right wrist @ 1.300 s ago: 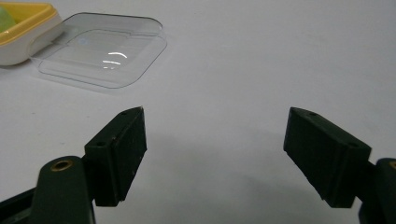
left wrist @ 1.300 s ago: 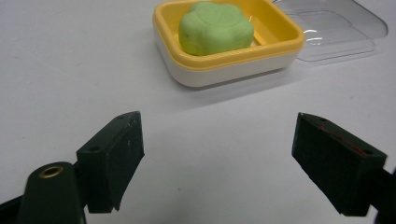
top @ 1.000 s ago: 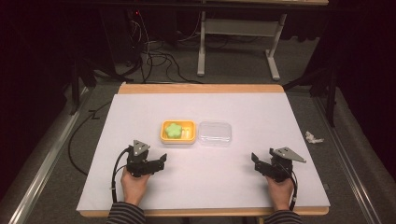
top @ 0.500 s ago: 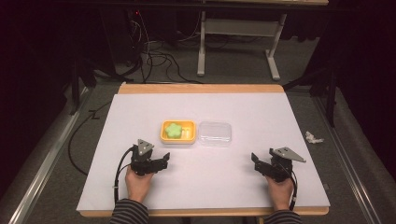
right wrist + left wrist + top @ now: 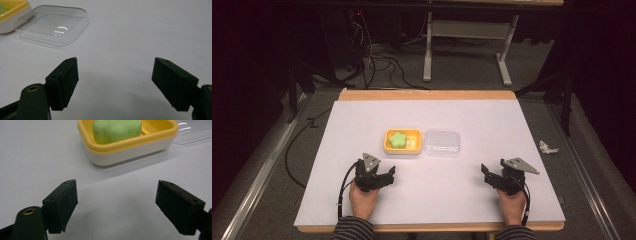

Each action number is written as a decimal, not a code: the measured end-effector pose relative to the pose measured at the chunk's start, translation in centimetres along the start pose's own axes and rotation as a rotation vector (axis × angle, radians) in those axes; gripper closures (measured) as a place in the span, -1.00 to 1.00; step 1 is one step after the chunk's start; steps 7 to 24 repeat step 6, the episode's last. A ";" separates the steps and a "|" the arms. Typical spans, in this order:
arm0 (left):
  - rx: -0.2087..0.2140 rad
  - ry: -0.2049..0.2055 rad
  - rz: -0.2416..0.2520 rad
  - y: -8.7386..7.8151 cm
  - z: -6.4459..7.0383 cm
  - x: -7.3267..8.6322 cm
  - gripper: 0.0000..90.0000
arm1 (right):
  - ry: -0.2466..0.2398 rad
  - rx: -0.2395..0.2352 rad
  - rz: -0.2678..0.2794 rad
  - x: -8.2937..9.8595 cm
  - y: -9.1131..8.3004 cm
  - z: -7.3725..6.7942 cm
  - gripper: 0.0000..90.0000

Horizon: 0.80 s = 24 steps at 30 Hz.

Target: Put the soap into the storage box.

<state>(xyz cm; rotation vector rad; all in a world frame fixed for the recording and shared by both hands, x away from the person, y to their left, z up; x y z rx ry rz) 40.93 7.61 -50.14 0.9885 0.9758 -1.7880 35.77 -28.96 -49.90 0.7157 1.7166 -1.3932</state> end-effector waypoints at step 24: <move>0.013 0.014 0.024 -0.4 0.3 0.0 -0.56 | 0.009 0.004 0.000 0.0 -0.1 0.0 -0.51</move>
Point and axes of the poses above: each handheld gripper's, and its own axes: y roughly forward along the jaws, x roughly out of its underside, z roughly to its right, the point moved 4 cm from there along y, roughly forward along the jaws, and after that the axes turned 1 degree about -x, right-handed, at the moved point
